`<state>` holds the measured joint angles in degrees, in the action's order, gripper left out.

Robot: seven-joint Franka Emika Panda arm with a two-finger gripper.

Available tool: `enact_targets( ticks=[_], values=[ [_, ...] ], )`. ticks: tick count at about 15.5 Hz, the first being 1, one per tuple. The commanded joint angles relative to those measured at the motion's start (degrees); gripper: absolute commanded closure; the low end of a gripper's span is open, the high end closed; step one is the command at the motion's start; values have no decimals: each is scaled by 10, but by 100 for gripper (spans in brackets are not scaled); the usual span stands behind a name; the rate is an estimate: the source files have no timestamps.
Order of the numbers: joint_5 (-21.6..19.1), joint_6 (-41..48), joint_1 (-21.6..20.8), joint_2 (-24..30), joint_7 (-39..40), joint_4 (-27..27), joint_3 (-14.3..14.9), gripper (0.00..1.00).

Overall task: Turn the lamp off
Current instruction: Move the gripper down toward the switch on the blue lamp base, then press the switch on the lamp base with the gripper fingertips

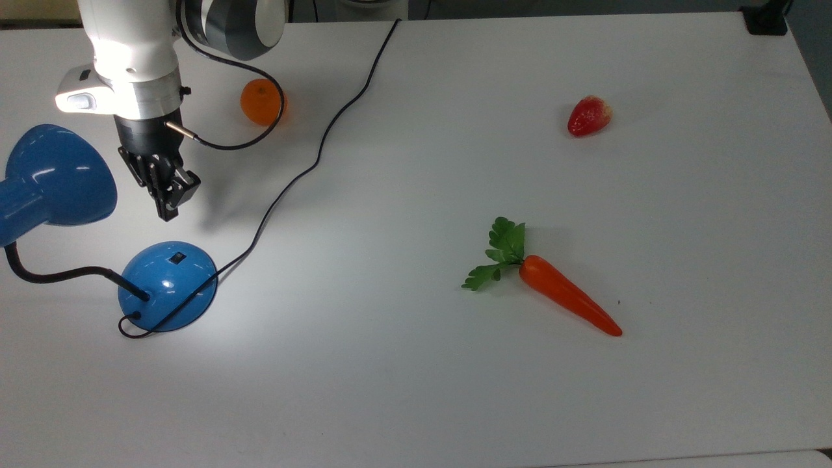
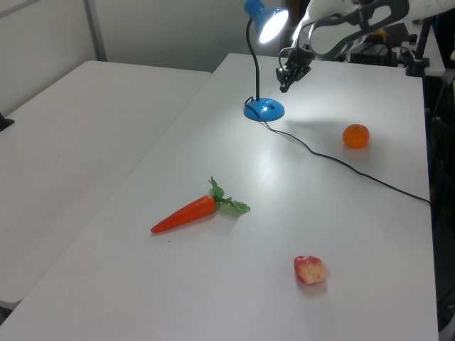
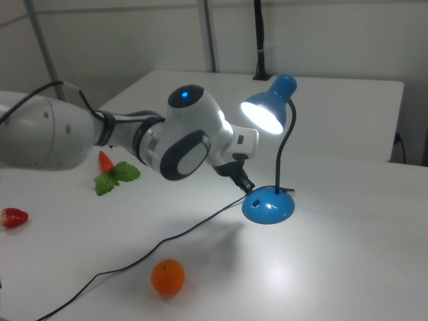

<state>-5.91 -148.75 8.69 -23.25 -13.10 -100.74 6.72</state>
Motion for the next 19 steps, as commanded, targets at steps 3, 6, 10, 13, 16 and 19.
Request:
enact_targets(
  ticks=[3, 6, 10, 13, 16, 19],
  values=[
    [12, -84, -11, -57, -18, 23, 2, 91],
    [16, -85, -11, -67, -18, 28, 2, 91],
    [17, -85, -13, -74, -19, 29, 2, 91],
    [17, -85, -14, -86, -20, 45, 2, 91],
    [17, -84, -15, -87, -20, 44, 2, 91],
    [17, -84, -15, -87, -20, 44, 2, 91]
  ],
)
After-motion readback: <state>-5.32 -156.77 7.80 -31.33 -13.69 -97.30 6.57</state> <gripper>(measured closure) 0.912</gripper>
